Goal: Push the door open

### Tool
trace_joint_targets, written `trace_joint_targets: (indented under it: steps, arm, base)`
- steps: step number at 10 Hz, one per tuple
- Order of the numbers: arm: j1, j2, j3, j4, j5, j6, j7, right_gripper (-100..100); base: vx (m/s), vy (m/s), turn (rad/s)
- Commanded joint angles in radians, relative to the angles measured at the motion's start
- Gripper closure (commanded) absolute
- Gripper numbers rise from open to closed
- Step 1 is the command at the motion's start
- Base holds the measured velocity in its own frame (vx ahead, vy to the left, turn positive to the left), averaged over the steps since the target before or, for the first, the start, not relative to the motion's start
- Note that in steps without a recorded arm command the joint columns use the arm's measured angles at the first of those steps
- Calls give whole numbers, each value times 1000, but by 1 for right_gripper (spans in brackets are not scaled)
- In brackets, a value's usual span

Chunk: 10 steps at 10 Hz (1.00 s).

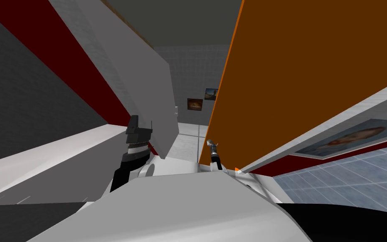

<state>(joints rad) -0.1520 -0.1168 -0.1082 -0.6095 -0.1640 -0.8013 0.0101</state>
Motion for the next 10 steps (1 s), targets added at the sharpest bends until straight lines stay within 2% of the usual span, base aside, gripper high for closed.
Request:
trace_joint_targets:
  steps: [1, 5, 10]
  arm:
    - [1, 0, 0, 0, 0, 0, 0, 100]
    - [1, 0, 0, 0, 0, 0, 0, 100]
    - [1, -10, -42, 5, -25, -2, 14, 100]
  base:
    - [-31, 4, -8]
    - [-4, 0, 4]
    - [170, 22, -38]
